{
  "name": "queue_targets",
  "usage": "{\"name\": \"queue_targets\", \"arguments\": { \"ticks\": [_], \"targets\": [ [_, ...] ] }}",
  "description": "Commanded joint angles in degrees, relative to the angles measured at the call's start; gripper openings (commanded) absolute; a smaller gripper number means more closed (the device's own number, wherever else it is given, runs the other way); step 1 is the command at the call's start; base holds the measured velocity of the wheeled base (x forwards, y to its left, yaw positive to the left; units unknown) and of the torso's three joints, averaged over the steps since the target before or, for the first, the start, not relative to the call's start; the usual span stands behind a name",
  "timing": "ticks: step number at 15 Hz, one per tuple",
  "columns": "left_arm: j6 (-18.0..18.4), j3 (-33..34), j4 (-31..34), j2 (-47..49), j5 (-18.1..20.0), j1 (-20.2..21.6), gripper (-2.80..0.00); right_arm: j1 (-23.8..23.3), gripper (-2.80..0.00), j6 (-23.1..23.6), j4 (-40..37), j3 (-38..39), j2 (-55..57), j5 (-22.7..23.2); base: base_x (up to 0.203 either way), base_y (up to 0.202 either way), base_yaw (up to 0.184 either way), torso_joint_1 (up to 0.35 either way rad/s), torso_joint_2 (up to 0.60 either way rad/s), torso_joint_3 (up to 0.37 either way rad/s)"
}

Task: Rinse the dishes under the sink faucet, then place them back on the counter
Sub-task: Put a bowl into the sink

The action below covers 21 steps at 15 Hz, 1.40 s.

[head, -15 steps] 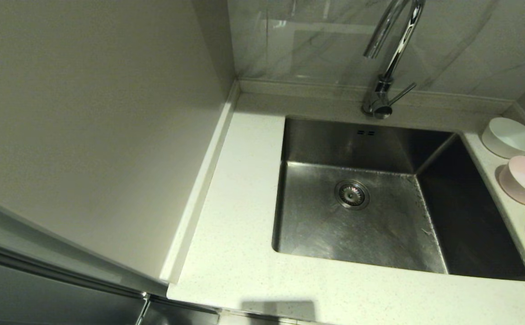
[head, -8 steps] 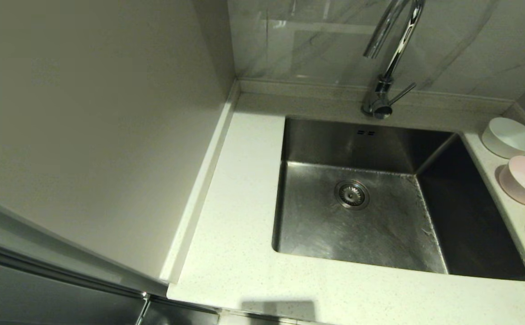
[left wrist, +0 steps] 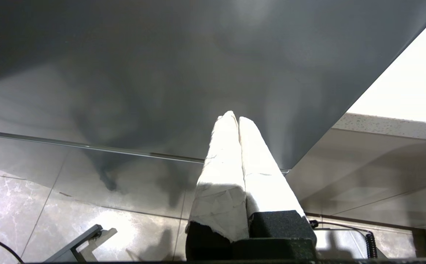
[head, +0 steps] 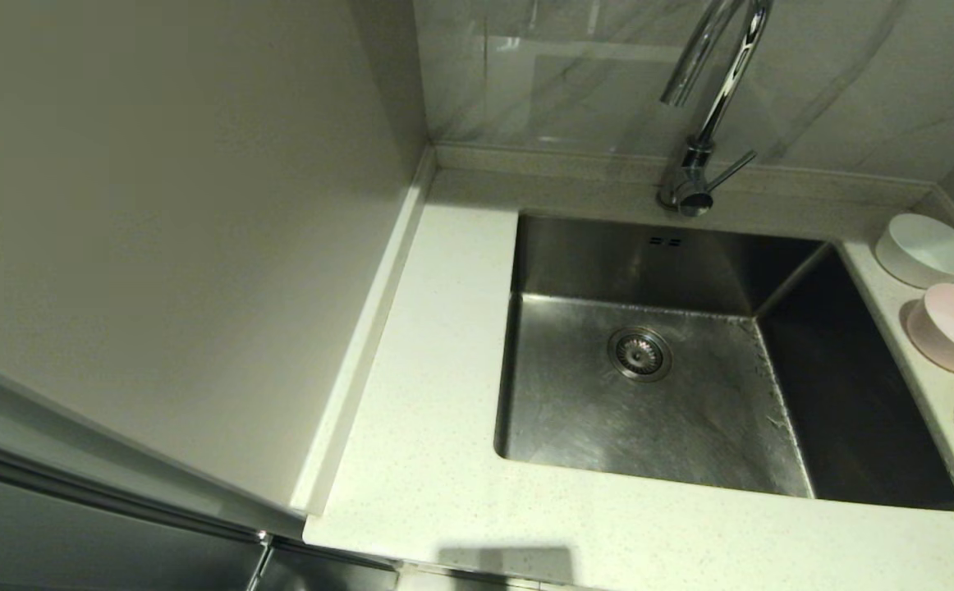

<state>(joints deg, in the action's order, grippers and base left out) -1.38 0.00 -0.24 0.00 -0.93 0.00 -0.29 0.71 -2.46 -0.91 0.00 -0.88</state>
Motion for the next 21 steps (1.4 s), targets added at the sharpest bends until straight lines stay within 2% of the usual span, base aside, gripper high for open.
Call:
{"name": "queue_targets", "arguments": {
  "ticks": [1,3,5,6,7,9,11,13,15,16,18,21],
  "targets": [
    [0.0,0.0,0.0,-0.1,0.0,0.0,-2.8,0.0,-2.8,0.3,0.1,0.1,0.0,0.0,0.0,0.0,0.0,0.0,0.0,0.0],
    [0.0,0.0,0.0,-0.1,0.0,0.0,-2.8,-0.1,-2.8,0.1,0.1,0.1,0.1,0.0,0.0,0.0,0.0,0.0,0.0,0.0],
    [0.0,0.0,0.0,-0.1,0.0,0.0,-2.8,0.0,-2.8,0.5,3.7,0.4,0.1,-0.3,0.0,0.0,0.0,0.0,0.0,0.0],
    [0.0,0.0,0.0,-0.1,0.0,0.0,-2.8,0.0,-2.8,1.4,4.1,-1.6,0.5,-0.3,0.0,0.0,0.0,0.0,0.0,0.0],
    [0.0,0.0,0.0,-0.1,0.0,0.0,-2.8,0.0,-2.8,2.1,3.8,-5.8,1.9,0.5,0.0,0.0,0.0,0.0,0.0,0.0],
    [0.0,0.0,0.0,-0.1,0.0,0.0,-2.8,0.0,-2.8,3.0,3.0,-18.9,6.3,4.0,0.0,0.0,0.0,0.0,0.0,0.0],
    [0.0,0.0,0.0,-0.1,0.0,0.0,-2.8,-0.2,-2.8,3.2,0.7,-33.4,16.8,6.3,0.0,0.0,0.0,0.0,0.0,0.0],
    [0.0,0.0,0.0,-0.1,0.0,0.0,-2.8,-0.4,-2.8,3.1,-7.6,-52.1,31.1,7.4,0.0,0.0,0.0,0.0,0.0,0.0],
    [0.0,0.0,0.0,-0.1,0.0,0.0,-2.8,-0.3,-2.8,2.7,-24.0,-72.0,46.9,7.3,0.0,0.0,0.0,0.0,0.0,0.0],
    [0.0,0.0,0.0,-0.1,0.0,0.0,-2.8,0.0,-2.8,2.5,-32.5,-78.5,53.6,6.5,0.0,0.0,0.0,0.0,0.0,0.0],
    [0.0,0.0,0.0,-0.1,0.0,0.0,-2.8,-0.5,-2.8,3.1,-46.9,-86.7,64.2,3.9,0.0,0.0,0.0,0.0,0.0,0.0],
    [0.0,0.0,0.0,-0.1,0.0,0.0,-2.8,-1.4,-2.8,8.1,-59.4,-100.2,73.9,-1.9,0.0,0.0,0.0,0.0,0.0,0.0]
  ]
}}
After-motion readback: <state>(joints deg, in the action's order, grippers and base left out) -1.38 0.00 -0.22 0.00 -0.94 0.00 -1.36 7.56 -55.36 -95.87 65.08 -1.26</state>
